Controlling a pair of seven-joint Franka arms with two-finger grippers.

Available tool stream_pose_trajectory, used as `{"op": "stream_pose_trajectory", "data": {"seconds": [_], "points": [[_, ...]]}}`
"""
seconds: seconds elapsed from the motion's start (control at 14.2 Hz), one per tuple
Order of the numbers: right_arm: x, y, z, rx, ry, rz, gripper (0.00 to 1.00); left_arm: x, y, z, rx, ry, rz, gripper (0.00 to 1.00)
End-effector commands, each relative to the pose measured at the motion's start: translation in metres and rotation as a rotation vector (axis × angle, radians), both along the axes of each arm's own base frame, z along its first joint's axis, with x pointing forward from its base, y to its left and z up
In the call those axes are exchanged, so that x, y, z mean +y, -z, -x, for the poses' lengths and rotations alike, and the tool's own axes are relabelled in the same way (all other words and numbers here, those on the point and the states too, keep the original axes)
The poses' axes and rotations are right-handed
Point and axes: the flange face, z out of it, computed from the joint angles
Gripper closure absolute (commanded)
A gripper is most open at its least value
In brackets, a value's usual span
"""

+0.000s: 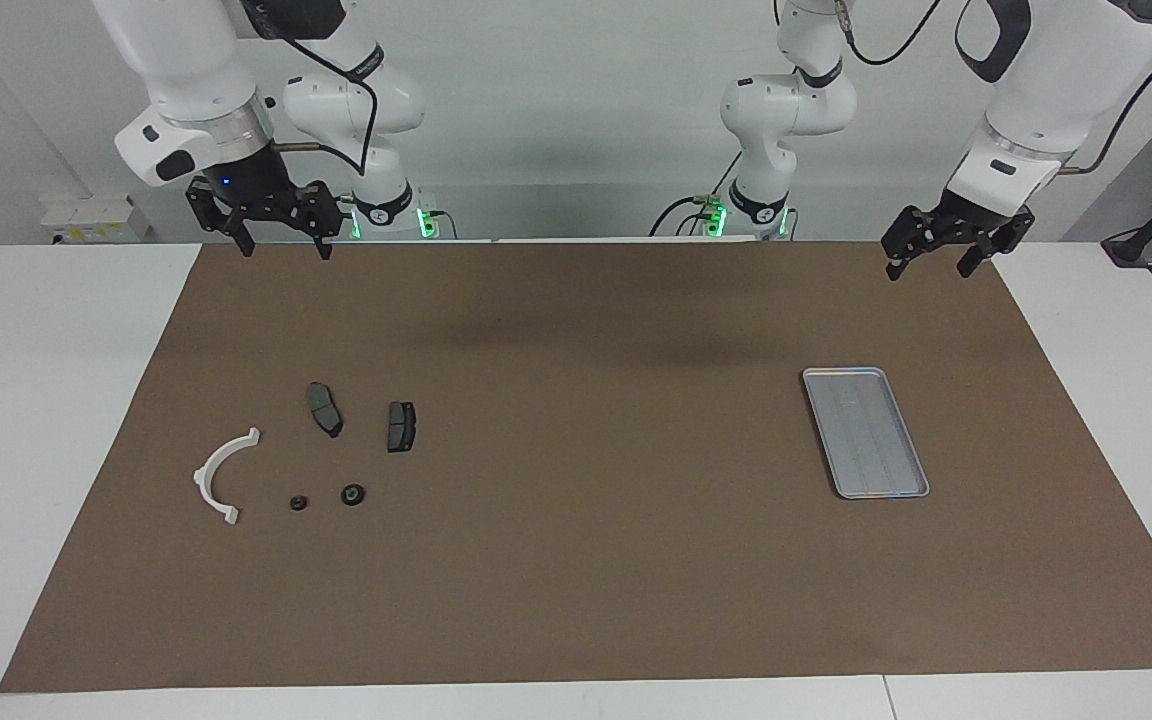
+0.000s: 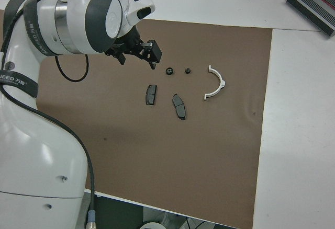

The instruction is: Pick bearing gear from pile to tray

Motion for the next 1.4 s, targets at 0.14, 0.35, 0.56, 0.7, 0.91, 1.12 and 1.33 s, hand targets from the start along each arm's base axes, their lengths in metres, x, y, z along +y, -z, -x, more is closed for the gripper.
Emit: {"op": "stream_pose_trajectory", "data": {"seconds": [0.14, 0.35, 0.56, 0.7, 0.91, 1.12, 1.33], "points": [[-0.0010, -0.0027, 0.0044, 0.000, -0.016, -0.019, 0.00, -0.0013, 0.0001, 0.0043, -0.002, -0.009, 0.012, 0.00], [-0.0008, -0.0027, 0.0044, 0.000, -0.016, -0.020, 0.00, -0.0013, 0.0008, 0.0044, -0.001, -0.009, 0.012, 0.00], [-0.0001, -0.0049, 0.0042, -0.006, -0.015, -0.027, 0.00, -0.0013, 0.0001, 0.0043, -0.002, -0.009, 0.012, 0.00], [-0.0038, -0.0041, 0.0041, -0.003, -0.010, -0.030, 0.00, -0.0005, 0.0001, 0.0043, -0.002, -0.011, 0.012, 0.00], [-0.0045, -0.0034, 0.0041, -0.001, -0.013, -0.030, 0.00, -0.0013, 0.0001, 0.0043, -0.002, -0.009, 0.012, 0.00], [-0.0086, -0.0034, 0.0039, -0.001, -0.010, -0.030, 0.00, -0.0013, 0.0001, 0.0043, -0.002, -0.009, 0.012, 0.00], [-0.0093, -0.0034, 0.0038, -0.001, -0.008, -0.032, 0.00, -0.0013, 0.0001, 0.0043, -0.002, -0.009, 0.012, 0.00]]}}
